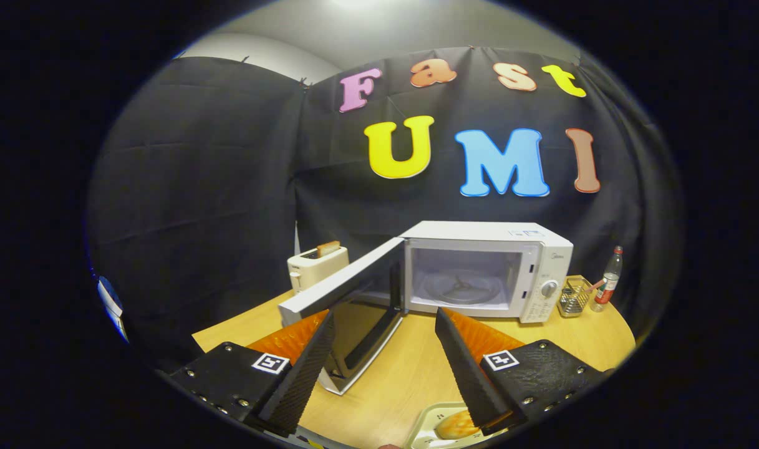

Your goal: Open the microwave, put the food inside, and close the microwave door.

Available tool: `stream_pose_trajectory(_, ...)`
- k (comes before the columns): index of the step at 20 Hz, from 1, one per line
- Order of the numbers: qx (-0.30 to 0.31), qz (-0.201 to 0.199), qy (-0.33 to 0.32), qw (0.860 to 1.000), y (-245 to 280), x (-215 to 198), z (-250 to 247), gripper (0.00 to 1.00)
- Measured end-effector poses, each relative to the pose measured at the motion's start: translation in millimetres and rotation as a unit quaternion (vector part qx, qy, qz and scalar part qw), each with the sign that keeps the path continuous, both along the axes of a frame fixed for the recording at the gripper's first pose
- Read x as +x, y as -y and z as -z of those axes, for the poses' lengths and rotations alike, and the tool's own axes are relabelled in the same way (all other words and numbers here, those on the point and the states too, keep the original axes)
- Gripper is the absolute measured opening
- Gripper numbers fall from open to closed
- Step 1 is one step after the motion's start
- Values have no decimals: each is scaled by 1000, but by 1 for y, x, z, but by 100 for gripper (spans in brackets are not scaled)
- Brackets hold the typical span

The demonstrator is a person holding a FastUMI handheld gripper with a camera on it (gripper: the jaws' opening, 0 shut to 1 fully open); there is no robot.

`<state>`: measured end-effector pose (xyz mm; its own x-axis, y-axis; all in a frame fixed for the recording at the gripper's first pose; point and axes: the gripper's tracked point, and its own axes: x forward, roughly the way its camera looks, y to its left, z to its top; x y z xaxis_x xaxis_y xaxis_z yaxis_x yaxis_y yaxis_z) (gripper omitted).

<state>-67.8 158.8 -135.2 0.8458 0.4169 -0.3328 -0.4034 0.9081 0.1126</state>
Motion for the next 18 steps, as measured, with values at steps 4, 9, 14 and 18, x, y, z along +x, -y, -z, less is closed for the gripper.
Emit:
stream_pose_trajectory(4, -16, 37, -43, 998, 42, 8, 34, 98)
stream_pose_trajectory(9, -30, 62, -133, 989, 77, 3, 93, 98)
stream_pose_trajectory(14, -57, 66, -211, 974, 94, -13, 143, 98)
stream_pose_trajectory(18, -81, 56, -273, 957, 99, -34, 172, 98)
